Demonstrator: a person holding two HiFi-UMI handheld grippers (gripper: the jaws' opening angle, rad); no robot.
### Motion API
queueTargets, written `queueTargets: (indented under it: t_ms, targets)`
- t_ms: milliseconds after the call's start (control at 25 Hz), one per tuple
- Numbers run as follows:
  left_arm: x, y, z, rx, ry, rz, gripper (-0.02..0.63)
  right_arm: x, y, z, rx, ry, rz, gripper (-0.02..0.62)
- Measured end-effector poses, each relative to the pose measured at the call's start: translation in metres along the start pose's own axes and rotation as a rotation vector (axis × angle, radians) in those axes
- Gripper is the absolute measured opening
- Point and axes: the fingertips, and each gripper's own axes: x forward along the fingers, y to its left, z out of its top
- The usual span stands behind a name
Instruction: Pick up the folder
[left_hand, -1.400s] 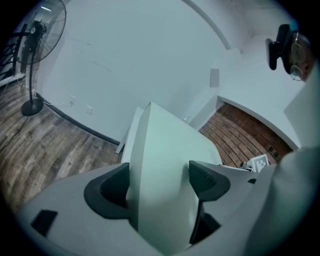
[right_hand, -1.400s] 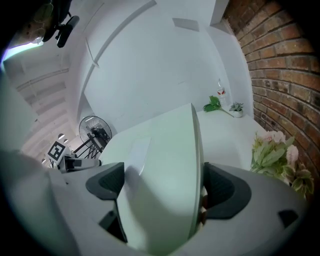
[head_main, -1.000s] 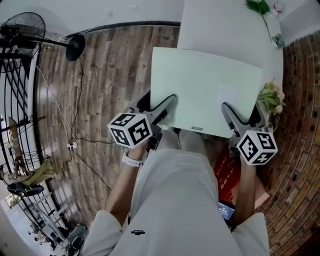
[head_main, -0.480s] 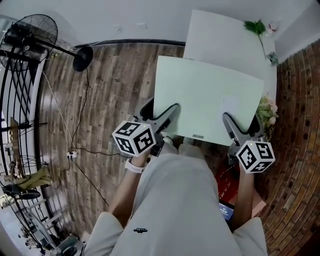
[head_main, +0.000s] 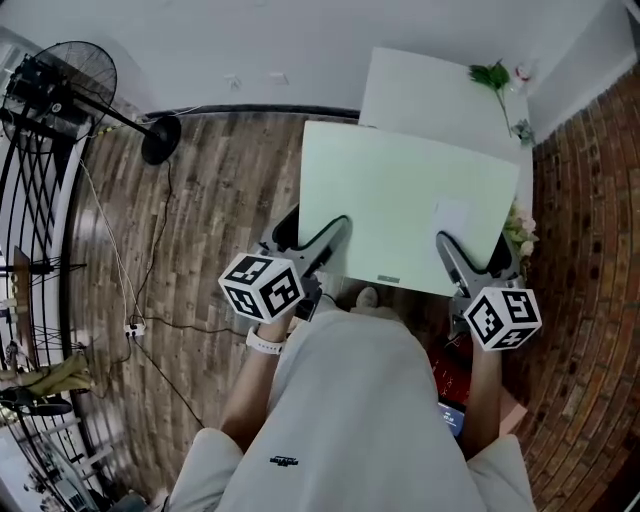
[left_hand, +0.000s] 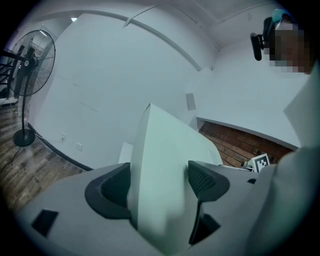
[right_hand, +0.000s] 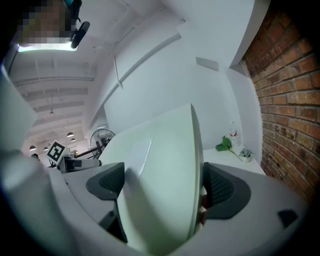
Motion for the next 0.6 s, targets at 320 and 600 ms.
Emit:
queueTargets:
  t_ms: [320,600]
  targets:
    - [-0.010,-0.004,0.014,0.028,-0.046,-0.012,0.373,-0.005,0.012,0.013,-0.028,-0.053,0.003,0.485]
    - [-0.019,-0.012,0.023,0.058,-0.081,-0.011,0.371,-0.012,0.018,0.022,-0.042,-0.085,0.014,0.485]
